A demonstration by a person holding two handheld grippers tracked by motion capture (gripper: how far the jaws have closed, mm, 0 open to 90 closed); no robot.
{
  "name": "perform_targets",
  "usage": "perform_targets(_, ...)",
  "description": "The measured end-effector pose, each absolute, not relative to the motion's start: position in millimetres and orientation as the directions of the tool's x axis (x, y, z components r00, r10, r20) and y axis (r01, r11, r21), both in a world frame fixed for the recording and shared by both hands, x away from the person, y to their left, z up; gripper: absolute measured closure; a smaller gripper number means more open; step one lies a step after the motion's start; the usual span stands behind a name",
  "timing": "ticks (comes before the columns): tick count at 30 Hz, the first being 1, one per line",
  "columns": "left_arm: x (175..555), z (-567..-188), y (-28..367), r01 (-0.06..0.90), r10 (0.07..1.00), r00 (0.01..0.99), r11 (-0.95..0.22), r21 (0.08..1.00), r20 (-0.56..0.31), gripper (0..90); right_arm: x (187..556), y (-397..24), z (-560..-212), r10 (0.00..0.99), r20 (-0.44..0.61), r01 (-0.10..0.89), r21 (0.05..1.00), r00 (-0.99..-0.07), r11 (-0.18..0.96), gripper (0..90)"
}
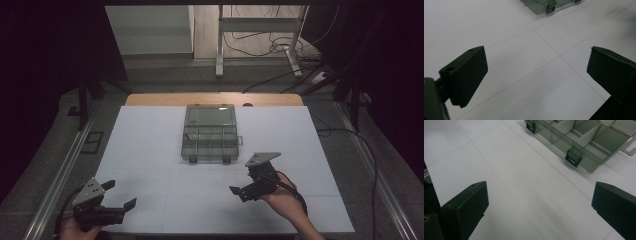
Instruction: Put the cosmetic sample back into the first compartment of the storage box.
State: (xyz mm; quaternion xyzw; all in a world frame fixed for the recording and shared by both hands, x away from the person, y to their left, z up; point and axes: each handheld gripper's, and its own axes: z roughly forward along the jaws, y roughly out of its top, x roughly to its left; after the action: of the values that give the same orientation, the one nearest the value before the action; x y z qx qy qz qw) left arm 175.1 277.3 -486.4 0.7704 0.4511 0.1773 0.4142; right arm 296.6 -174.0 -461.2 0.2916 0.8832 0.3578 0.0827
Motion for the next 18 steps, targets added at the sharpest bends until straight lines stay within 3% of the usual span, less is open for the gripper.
perform_targets(18,175,-487,276,0.550,0.845,0.527,-0.254,0.795,-0.095,3.7,277,-215,-460,0.659,0.040,0.478,0.720,-0.751,0.502,0.2)
